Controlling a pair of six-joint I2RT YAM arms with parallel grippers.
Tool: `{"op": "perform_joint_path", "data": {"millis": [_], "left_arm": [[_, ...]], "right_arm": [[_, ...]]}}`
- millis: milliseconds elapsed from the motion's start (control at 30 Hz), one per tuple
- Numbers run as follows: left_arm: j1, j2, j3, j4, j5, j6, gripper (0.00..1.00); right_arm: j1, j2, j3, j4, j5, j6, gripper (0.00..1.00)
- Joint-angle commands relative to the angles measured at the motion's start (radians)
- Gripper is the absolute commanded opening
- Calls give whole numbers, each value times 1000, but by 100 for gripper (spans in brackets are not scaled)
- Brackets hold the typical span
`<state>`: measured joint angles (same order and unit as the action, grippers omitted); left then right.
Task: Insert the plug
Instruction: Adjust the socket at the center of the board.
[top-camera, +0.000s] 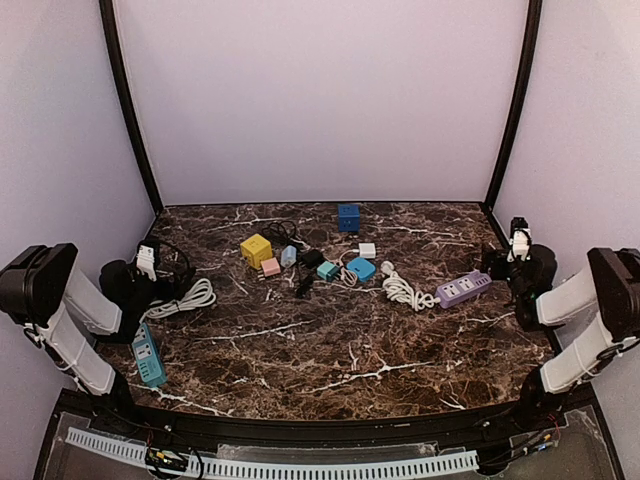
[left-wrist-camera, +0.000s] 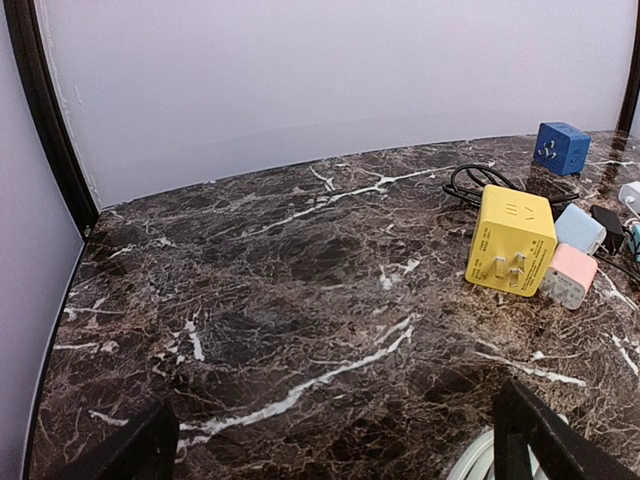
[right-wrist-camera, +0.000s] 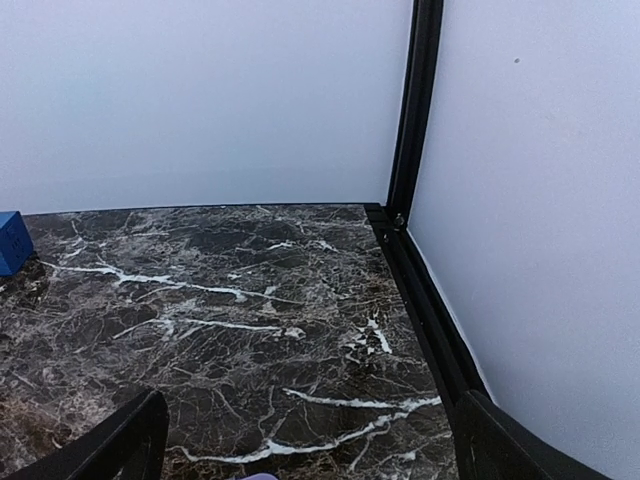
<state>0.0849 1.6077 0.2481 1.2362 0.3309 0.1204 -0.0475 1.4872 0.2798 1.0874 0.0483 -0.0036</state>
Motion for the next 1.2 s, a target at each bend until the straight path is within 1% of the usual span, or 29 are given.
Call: {"op": "perform_joint_path", "data": {"millis": [0, 33, 167, 200, 233, 267, 300, 333, 367, 400, 433, 467, 500, 533, 567, 600, 633, 667, 700, 767, 800, 833, 867, 900, 933, 1033, 1100, 1133, 1167], "left_arm": [[-5, -22, 14, -13, -1, 11, 100], [-5, -24, 15, -15, -1, 11, 100], [3, -53, 19, -17, -7, -10, 100], [8, -79, 30, -105, -44, -20, 100], [13, -155, 81, -175, -75, -49, 100], [24, -193, 121, -387, -136, -59, 100], [26, -264, 228, -516, -167, -42, 100], [28, -288, 284, -750, -203, -19, 100], [28, -324, 393, -854, -206, 45, 100], [29, -337, 488, -1064, -187, 124, 100], [29, -363, 525, -1272, -167, 162, 100], [29, -375, 590, -1368, -117, 250, 100], [29, -399, 618, -1565, -89, 306, 100], [29, -411, 663, -1662, -33, 445, 100], [29, -432, 684, -1852, -17, 511, 100], [29, -442, 713, -1931, -14, 638, 100], [29, -462, 722, -2070, -27, 696, 100], [29, -481, 728, -2127, -66, 786, 100], [29, -488, 727, -2213, -115, 822, 100], [29, -482, 725, -2284, -201, 852, 99], [28, -455, 729, -2286, -234, 789, 100], [28, -433, 734, -2282, -309, 741, 100], [29, -386, 748, -2285, -336, 637, 100], [33, -359, 756, -2308, -353, 595, 97], [34, -311, 762, -2319, -349, 511, 91], [39, -251, 715, -2335, -272, 398, 85], [40, -231, 664, -2307, -270, 358, 86], [40, -225, 649, -2298, -275, 350, 92], [43, -222, 623, -2280, -292, 344, 95]], "right_arm": [[5, -159, 158, -324, -32, 27, 99], [4, -183, 181, -390, -42, 66, 99], [6, -230, 284, -585, -199, 234, 99], [5, -233, 312, -645, -230, 272, 99], [7, -234, 344, -697, -255, 300, 99], [13, -234, 371, -752, -278, 320, 99], [26, -233, 400, -798, -291, 331, 99], [39, -232, 427, -848, -281, 335, 99], [82, -231, 453, -898, -253, 335, 99], [111, -230, 484, -935, -219, 333, 99], [139, -229, 503, -970, -192, 331, 99], [163, -227, 517, -995, -178, 328, 99], [183, -223, 529, -1011, -178, 327, 99], [202, -221, 539, -1022, -187, 326, 98], [216, -217, 548, -1029, -203, 324, 99], [231, -211, 558, -1036, -219, 321, 99], [246, -206, 569, -1044, -232, 317, 99], [261, -198, 579, -1054, -244, 313, 99], [277, -191, 590, -1063, -255, 310, 99], [305, -176, 608, -1082, -273, 303, 99], [319, -170, 614, -1095, -277, 301, 99], [332, -166, 618, -1111, -279, 301, 99], [345, -162, 617, -1114, -280, 301, 99], [361, -163, 614, -1115, -283, 304, 99], [370, -165, 607, -1115, -283, 305, 99], [391, -171, 587, -1112, -278, 315, 99], [400, -170, 577, -1112, -277, 314, 99], [404, -169, 576, -1112, -276, 314, 99], [406, -167, 574, -1112, -275, 312, 99]]}}
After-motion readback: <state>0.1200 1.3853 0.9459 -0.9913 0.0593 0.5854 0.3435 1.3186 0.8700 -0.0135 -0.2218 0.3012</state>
